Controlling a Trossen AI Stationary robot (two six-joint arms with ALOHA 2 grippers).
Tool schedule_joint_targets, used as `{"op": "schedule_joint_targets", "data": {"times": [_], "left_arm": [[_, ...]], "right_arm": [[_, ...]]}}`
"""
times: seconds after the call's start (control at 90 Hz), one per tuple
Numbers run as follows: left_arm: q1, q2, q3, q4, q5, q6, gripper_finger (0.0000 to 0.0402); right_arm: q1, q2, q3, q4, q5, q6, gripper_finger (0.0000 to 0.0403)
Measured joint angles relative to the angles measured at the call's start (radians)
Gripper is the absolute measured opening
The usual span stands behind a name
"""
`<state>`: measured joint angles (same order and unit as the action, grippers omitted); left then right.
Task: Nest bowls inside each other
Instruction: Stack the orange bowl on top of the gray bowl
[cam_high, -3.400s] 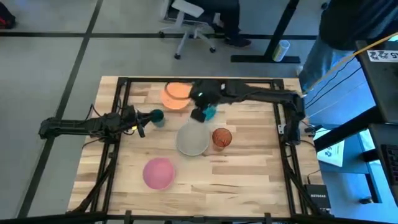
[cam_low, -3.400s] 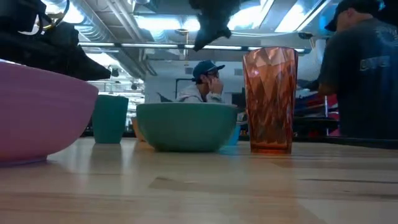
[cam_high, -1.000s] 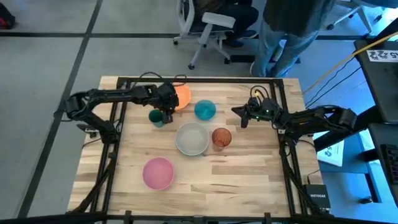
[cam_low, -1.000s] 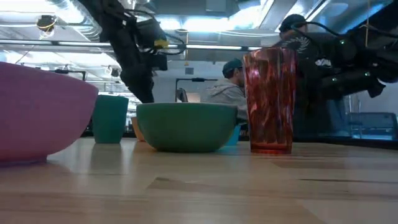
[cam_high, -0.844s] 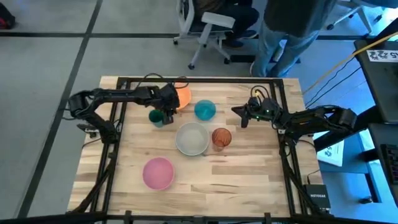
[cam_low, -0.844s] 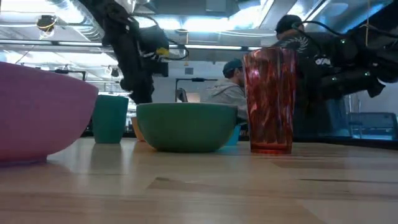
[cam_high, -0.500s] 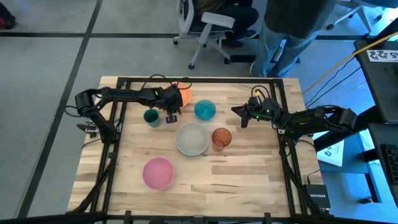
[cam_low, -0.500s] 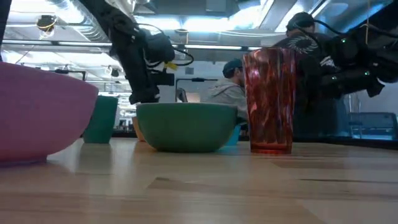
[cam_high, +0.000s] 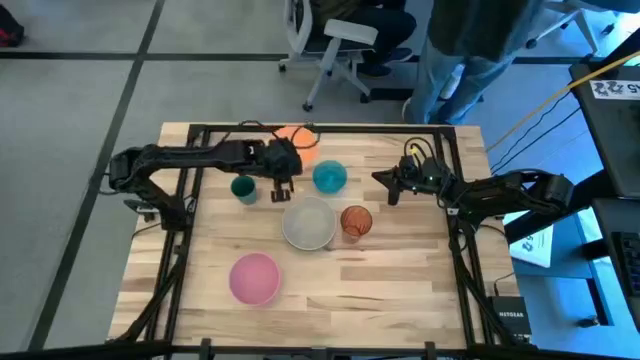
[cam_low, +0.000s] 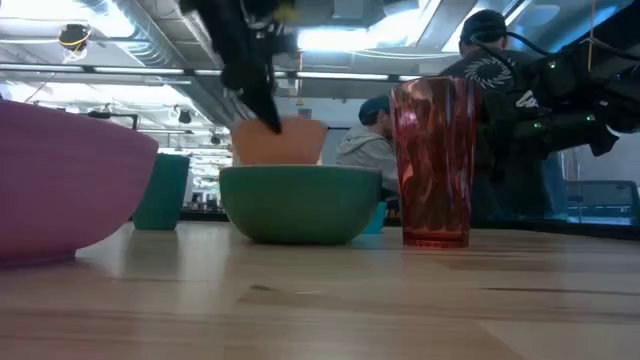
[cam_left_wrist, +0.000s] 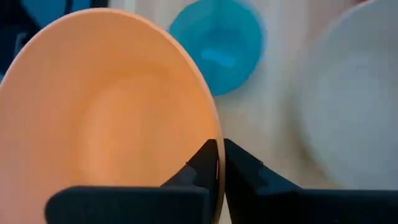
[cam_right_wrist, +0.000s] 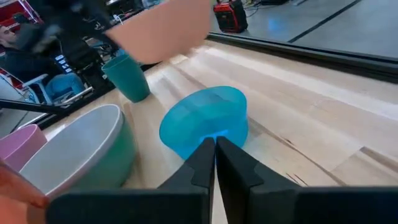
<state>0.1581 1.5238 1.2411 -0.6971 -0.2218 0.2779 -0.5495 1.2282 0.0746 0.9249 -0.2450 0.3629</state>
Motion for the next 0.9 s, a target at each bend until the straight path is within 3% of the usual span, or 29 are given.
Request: {"op": "schedule_joint_targets", "data": {"times": [0.544, 0.733, 0.9], "left_arm": [[-0.379, 0.066, 0.016, 0.067, -0.074, -0.360, 0.0000], [-0.464, 0.162, 0.016, 0.084, -0.154, -0.490, 0.0000], [-0.482, 0.228, 0.016, 0.124, -0.135, -0.569, 0.0000]], "right_arm": [[0.000, 0.000, 0.000, -0.008, 0.023, 0.059, 0.0000], [0.000, 0.000, 0.000, -0.008, -0.045, 0.136, 0.0000], [0.004, 0.000, 0.000, -0.007, -0.137, 0.196, 0.0000]]}}
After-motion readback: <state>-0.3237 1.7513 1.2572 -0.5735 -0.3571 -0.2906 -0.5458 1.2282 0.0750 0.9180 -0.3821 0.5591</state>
